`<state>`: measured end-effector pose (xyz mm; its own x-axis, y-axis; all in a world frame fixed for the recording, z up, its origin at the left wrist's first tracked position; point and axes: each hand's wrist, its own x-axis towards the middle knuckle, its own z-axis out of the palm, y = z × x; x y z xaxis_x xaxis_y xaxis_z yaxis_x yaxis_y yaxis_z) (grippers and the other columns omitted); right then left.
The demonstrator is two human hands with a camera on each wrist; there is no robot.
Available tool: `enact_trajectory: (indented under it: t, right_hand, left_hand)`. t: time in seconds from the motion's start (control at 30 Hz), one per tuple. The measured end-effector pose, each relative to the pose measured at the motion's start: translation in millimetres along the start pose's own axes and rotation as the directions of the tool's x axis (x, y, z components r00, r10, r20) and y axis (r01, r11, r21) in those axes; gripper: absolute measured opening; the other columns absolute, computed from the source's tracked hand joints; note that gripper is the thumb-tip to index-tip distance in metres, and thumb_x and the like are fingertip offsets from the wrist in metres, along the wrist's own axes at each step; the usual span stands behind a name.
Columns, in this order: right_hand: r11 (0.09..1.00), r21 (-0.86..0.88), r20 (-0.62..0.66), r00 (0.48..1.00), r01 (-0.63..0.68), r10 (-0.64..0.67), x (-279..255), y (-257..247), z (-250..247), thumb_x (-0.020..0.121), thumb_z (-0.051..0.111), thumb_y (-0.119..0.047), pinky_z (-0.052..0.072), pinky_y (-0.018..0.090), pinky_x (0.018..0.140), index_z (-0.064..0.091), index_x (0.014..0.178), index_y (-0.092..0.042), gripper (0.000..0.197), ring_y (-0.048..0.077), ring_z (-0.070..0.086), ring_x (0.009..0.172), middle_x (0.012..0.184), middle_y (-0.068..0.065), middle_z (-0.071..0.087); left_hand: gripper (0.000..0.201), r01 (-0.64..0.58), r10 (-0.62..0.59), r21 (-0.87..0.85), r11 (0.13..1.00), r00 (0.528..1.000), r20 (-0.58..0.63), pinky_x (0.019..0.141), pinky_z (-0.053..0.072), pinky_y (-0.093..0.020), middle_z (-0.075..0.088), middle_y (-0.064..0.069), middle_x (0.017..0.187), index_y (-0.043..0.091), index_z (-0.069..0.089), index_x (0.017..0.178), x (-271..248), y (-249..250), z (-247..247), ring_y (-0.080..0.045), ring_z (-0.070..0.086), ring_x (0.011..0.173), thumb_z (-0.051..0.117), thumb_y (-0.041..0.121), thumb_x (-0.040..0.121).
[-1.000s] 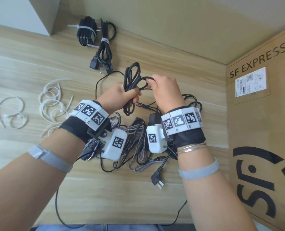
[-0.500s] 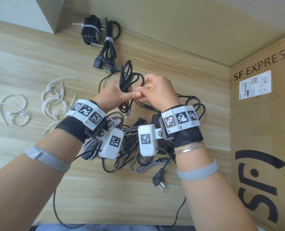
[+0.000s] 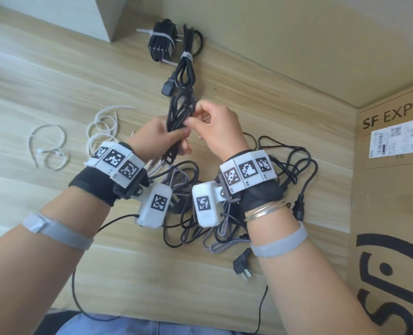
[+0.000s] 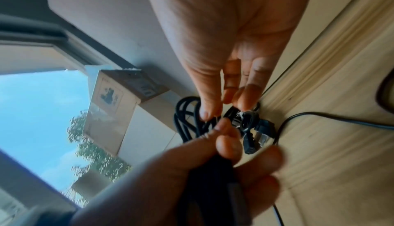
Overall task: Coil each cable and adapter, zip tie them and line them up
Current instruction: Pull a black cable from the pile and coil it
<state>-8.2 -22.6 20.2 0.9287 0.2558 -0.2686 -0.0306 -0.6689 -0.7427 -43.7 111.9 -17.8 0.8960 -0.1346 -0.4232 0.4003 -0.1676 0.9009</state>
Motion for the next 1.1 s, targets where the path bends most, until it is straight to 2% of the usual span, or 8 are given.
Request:
enact_trajectory:
  t: [0.07,0.13,0.23,0.4,0.6,0.73,0.87,1.1]
  right_hand:
    - [1.000,-0.010,0.017,1.000,0.018,-0.018,2,-6,9,0.084,0.066,-0.022,0.053,0.034,0.069,0.062,0.082,-0.012,0.011,0.016,0.060,0.064,0.070,0.000,0.063]
    - [0.999,-0.002,0.040,0.998,0.038,-0.038,4,-12,17,0.086,0.064,-0.023,0.054,0.035,0.069,0.059,0.080,-0.017,0.010,0.018,0.063,0.062,0.065,-0.002,0.063]
    - [0.998,0.026,0.062,0.996,0.065,-0.066,7,-18,28,0.088,0.062,-0.024,0.055,0.040,0.071,0.062,0.087,-0.017,0.007,0.019,0.064,0.064,0.069,0.004,0.066]
    - [0.995,0.033,0.096,0.991,0.094,-0.097,11,-26,45,0.090,0.060,-0.022,0.056,0.038,0.068,0.063,0.090,-0.015,0.007,0.021,0.063,0.063,0.069,0.003,0.065]
    - [0.998,-0.031,0.192,0.980,0.048,-0.041,19,-26,75,0.086,0.062,-0.018,0.054,0.034,0.072,0.063,0.078,-0.022,0.009,0.009,0.055,0.059,0.062,-0.009,0.057]
    - [0.994,-0.096,0.293,0.956,0.060,-0.029,21,-28,92,0.086,0.064,-0.020,0.045,0.022,0.076,0.071,0.091,-0.018,0.009,0.011,0.059,0.077,0.082,-0.004,0.065]
    - [0.977,-0.204,0.367,0.930,0.059,0.021,26,-33,111,0.083,0.067,-0.023,0.046,0.025,0.083,0.071,0.088,-0.021,0.006,0.013,0.062,0.095,0.095,-0.004,0.070]
    - [0.925,-0.380,0.389,0.906,-0.005,0.165,34,-34,138,0.078,0.071,-0.027,0.041,0.021,0.066,0.066,0.080,-0.022,0.008,0.010,0.059,0.075,0.080,-0.008,0.064]
  left_hand:
    - [0.030,0.001,0.001,0.039,0.999,0.998,-0.057,0.056,0.050,-0.026,0.055,0.004,0.045,0.012,0.050,0.065,-2,-2,-8,-0.013,0.058,0.048,0.051,0.023,0.094]
    - [0.039,-0.019,0.032,0.111,0.994,0.993,-0.114,0.056,0.047,-0.031,0.052,0.005,0.041,0.012,0.047,0.058,-5,-6,-18,-0.018,0.052,0.046,0.050,0.030,0.094]
    - [0.040,0.001,0.006,0.039,0.999,0.986,-0.169,0.055,0.043,-0.038,0.048,0.004,0.037,0.009,0.048,0.059,-6,-12,-32,-0.022,0.046,0.044,0.052,0.032,0.092]
    - [0.034,0.055,-0.091,-0.165,0.985,0.971,-0.221,0.040,0.031,-0.020,0.032,0.009,0.037,0.016,0.042,0.063,-14,-15,-52,-0.008,0.030,0.034,0.052,0.024,0.094]
    - [0.037,0.048,-0.101,-0.234,0.971,0.970,-0.220,0.036,0.023,-0.016,0.026,0.009,0.037,0.017,0.035,0.060,-24,-15,-72,-0.007,0.023,0.033,0.047,0.018,0.096]
    - [0.038,0.047,-0.108,-0.258,0.965,0.967,-0.229,0.036,0.025,-0.016,0.026,0.009,0.037,0.018,0.035,0.060,-29,-21,-82,-0.007,0.023,0.034,0.048,0.017,0.095]
    - [0.039,0.051,-0.112,-0.261,0.964,0.968,-0.223,0.037,0.027,-0.017,0.026,0.010,0.037,0.018,0.035,0.059,-32,-26,-89,-0.007,0.023,0.034,0.047,0.017,0.096]
    - [0.039,0.065,-0.125,-0.273,0.960,0.970,-0.207,0.037,0.027,-0.014,0.028,0.010,0.036,0.015,0.037,0.058,-36,-34,-93,-0.007,0.025,0.033,0.049,0.016,0.095]
